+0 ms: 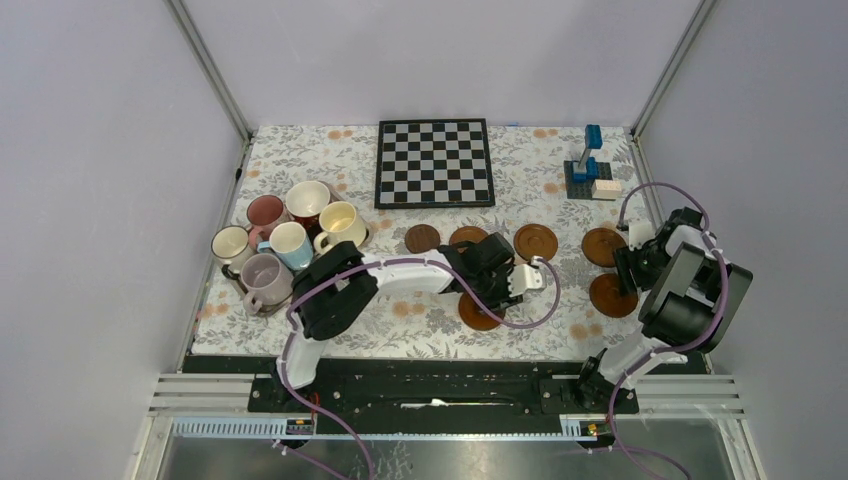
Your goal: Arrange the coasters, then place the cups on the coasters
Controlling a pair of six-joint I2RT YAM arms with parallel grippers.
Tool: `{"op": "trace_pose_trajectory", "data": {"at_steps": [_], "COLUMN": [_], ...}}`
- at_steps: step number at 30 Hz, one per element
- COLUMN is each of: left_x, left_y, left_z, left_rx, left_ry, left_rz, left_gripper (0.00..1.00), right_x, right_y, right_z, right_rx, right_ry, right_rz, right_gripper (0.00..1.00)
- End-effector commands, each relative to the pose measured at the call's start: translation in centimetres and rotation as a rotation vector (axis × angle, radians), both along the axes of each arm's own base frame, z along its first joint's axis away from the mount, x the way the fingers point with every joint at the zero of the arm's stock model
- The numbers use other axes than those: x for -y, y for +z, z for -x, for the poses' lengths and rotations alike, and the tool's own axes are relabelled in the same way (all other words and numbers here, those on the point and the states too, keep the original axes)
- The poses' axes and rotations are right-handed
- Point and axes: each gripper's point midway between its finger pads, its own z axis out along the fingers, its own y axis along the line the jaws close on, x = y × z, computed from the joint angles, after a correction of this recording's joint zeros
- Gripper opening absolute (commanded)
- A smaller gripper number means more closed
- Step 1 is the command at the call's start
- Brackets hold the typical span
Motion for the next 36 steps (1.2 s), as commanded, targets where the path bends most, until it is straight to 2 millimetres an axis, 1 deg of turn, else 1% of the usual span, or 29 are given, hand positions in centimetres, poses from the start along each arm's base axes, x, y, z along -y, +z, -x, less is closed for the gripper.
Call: {"op": "trace_pose_trajectory", "data": {"at_steps": [1,8,12,15,20,25,36], "left_x": [2.7,6.9,8.3,9.3,11.5,12.7,14.5], "left_y": [-1.7,-1.7,-2.1,-2.2,-1.2,-0.8,-0.2], "left_z": [0.9,-0.3,-1.3,-1.6,-2.1,-2.6,-1.8], "left_rx": [-0.037,-0.011,0.007,0.005,0.007,0.013,-0.011], "left_ry": [-0.009,0.001,0.013,0.014,0.013,0.017,0.0], "left_rz": [0.017,0.069,0.078,0.095,0.14,0.166,0.198], "left_gripper": [0.38,0.39,0.39,0.4,0.4,0.41,0.42], "right_x": [1.5,1.5,1.6,1.6,1.6,1.5,1.3], "right_y": [0.4,0.4,0.3,0.3,0.2,0.1,0.0], "right_z": [-1.1,-1.3,-1.4,-1.4,-1.4,-1.5,-1.6], "right_rx": [0.028,0.027,0.027,0.027,0.027,0.03,0.031], "right_ry": [0.011,0.006,0.009,0.012,0.014,0.017,0.021], "right_rz": [0.029,-0.001,-0.003,-0.006,-0.012,-0.016,-0.031], "right_gripper": [0.62,0.62,0.62,0.62,0.62,0.62,0.63]}}
